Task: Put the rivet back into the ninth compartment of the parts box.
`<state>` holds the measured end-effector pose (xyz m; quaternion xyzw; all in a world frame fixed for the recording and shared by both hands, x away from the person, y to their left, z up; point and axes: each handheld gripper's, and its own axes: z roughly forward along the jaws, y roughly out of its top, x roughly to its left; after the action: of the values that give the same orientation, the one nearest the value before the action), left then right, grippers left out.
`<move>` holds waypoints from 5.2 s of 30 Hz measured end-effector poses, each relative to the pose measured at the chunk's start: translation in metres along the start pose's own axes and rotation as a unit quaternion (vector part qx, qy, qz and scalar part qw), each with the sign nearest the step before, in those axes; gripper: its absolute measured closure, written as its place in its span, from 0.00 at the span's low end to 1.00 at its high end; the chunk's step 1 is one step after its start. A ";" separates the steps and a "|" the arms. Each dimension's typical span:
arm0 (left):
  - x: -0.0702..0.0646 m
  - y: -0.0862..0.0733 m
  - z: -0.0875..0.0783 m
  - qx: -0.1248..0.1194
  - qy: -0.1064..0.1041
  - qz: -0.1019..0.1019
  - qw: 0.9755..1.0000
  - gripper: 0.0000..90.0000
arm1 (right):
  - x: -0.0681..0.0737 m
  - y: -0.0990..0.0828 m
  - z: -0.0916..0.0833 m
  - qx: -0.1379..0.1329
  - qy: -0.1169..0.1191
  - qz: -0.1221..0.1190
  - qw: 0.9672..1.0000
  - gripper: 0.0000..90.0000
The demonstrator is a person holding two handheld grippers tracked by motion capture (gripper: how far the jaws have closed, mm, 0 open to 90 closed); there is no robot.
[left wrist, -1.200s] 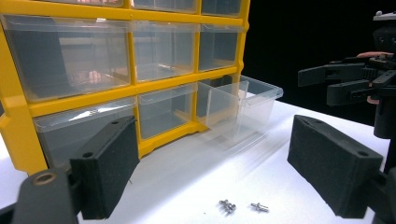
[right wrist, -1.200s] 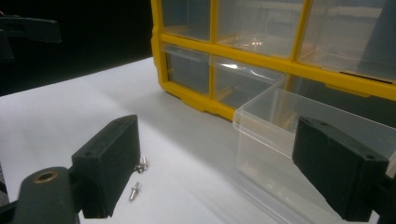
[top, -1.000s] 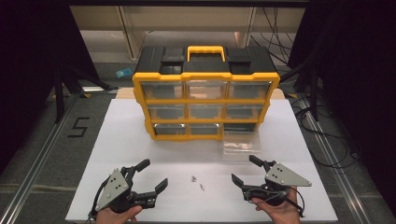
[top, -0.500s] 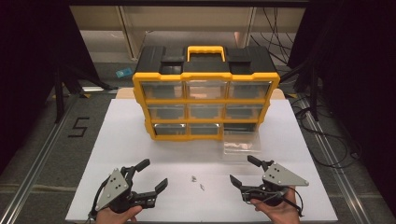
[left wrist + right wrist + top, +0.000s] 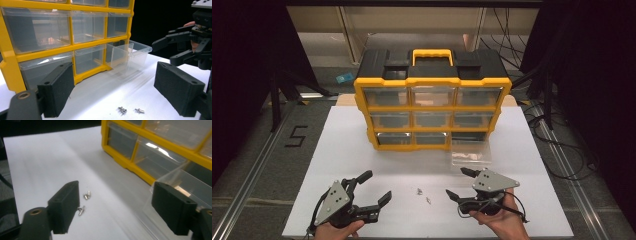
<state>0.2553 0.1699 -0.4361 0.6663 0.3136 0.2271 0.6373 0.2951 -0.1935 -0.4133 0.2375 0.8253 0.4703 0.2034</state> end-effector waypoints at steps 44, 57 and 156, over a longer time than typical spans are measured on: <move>0.000 0.001 -0.001 -0.003 0.000 -0.002 1.000 0.18 | 0.025 0.017 0.114 0.298 0.121 -0.039 0.946 0.70; 0.000 0.001 -0.001 -0.004 -0.001 -0.002 1.000 0.18 | 0.029 0.015 0.124 0.344 0.135 -0.063 0.927 0.92; 0.000 0.002 -0.001 -0.003 -0.002 0.001 1.000 0.18 | -0.095 0.057 0.027 0.145 -0.044 0.026 0.988 0.48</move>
<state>0.2547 0.1709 -0.4341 0.6652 0.3108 0.2276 0.6396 0.3974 -0.2054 -0.3658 0.3065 0.8686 0.3394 0.1908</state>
